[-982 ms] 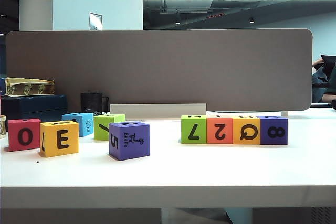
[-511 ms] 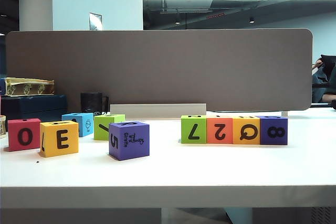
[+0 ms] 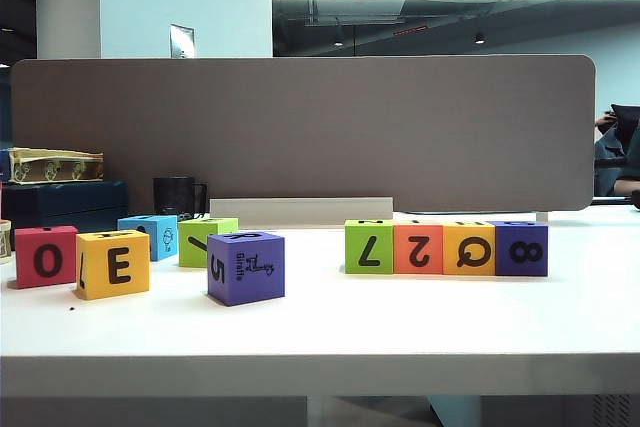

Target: Select the appropriate blocks from the scattered letter blocks on the table and arrange them in a row to spell out "LEARNING".

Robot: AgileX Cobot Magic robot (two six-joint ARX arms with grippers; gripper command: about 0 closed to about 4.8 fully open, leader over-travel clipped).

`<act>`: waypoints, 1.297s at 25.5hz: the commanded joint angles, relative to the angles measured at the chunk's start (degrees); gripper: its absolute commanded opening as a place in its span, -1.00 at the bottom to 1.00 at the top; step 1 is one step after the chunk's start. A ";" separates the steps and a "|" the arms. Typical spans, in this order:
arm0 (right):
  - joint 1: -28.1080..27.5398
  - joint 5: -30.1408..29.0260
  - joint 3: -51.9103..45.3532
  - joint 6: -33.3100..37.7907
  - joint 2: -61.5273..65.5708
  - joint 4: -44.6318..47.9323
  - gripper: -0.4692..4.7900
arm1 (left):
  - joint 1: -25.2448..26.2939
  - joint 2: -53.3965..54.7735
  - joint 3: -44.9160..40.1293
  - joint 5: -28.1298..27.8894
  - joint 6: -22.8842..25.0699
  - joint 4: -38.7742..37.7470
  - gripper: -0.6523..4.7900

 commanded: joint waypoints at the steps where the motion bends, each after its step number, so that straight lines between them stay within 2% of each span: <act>1: 0.04 -1.88 1.11 0.07 0.44 -1.22 -0.83 | -0.11 0.07 1.05 1.05 -0.37 -0.20 -0.78; 7: 0.07 -3.28 5.79 -0.37 3.98 -5.09 -0.83 | -0.11 0.07 4.17 1.38 -0.35 -2.40 -0.78; 20: 1.73 -6.32 17.53 -2.97 19.65 -5.44 -0.83 | -0.11 0.57 11.78 2.40 -0.33 -6.12 -0.78; 27: 6.93 -7.32 22.73 -4.55 27.96 -5.53 -0.83 | -0.11 4.83 14.62 3.56 -0.31 -6.60 -0.78; 28: 9.22 -7.23 24.09 -5.07 30.05 -5.44 -0.83 | -0.11 6.82 15.43 3.78 -0.24 -6.56 -0.78; 33: 15.21 -6.84 27.45 -6.54 35.12 -5.75 -0.83 | -0.11 13.35 18.18 3.93 2.89 -6.58 -0.78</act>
